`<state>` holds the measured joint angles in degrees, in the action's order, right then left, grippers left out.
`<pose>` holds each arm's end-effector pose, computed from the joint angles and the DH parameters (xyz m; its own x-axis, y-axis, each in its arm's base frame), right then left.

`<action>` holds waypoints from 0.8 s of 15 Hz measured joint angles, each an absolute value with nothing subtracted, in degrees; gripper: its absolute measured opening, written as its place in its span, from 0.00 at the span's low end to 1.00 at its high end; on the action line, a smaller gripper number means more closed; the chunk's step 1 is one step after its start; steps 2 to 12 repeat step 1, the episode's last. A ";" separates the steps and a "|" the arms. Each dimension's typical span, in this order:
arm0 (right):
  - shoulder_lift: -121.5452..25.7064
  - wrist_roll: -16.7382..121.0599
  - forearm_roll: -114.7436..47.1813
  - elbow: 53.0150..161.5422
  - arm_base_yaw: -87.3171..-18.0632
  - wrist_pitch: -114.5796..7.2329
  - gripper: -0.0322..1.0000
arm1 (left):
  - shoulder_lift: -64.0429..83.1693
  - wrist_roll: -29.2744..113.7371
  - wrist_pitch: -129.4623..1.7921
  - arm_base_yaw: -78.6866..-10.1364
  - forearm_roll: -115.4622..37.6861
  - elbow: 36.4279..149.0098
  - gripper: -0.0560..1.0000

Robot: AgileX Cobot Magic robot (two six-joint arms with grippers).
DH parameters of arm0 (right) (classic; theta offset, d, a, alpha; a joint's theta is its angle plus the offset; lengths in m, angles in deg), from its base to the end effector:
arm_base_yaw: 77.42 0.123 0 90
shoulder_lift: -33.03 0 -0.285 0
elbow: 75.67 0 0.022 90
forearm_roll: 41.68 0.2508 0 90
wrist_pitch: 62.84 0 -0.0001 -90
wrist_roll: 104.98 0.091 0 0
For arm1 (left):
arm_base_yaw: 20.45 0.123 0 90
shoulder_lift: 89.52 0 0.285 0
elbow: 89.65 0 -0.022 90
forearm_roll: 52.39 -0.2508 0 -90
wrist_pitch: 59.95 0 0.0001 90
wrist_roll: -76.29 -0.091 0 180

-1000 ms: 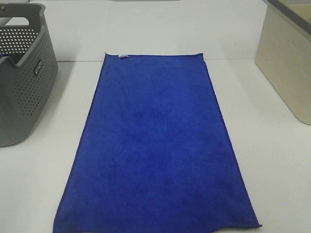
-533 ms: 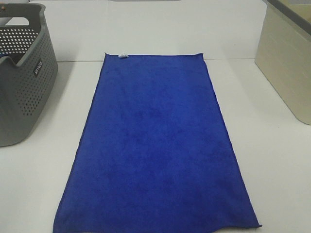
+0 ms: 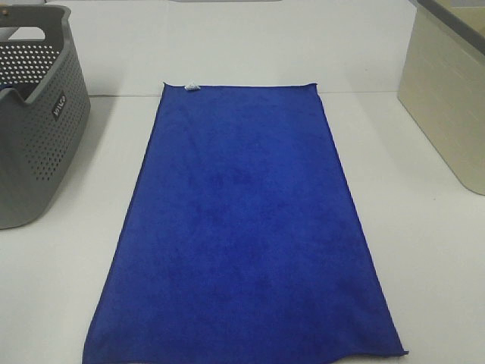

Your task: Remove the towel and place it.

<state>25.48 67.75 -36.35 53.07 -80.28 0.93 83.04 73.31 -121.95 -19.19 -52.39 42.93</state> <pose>-0.0025 0.0077 0.2604 -0.5326 -0.0588 -0.8443 -0.0663 0.9974 -0.0276 -0.0090 -0.0002 0.2810 -0.4522 0.0421 -0.8909 0.0015 0.9989 0.0464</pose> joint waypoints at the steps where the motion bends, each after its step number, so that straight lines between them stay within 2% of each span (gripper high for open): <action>1: 25.48 67.75 -36.35 53.07 -80.28 0.93 0.80 | 83.04 73.31 -121.95 -19.19 -52.39 42.93 0.74; 12: 25.48 67.75 -36.35 53.07 -80.28 0.93 0.80 | 83.04 73.31 -121.95 -19.19 -52.39 42.93 0.74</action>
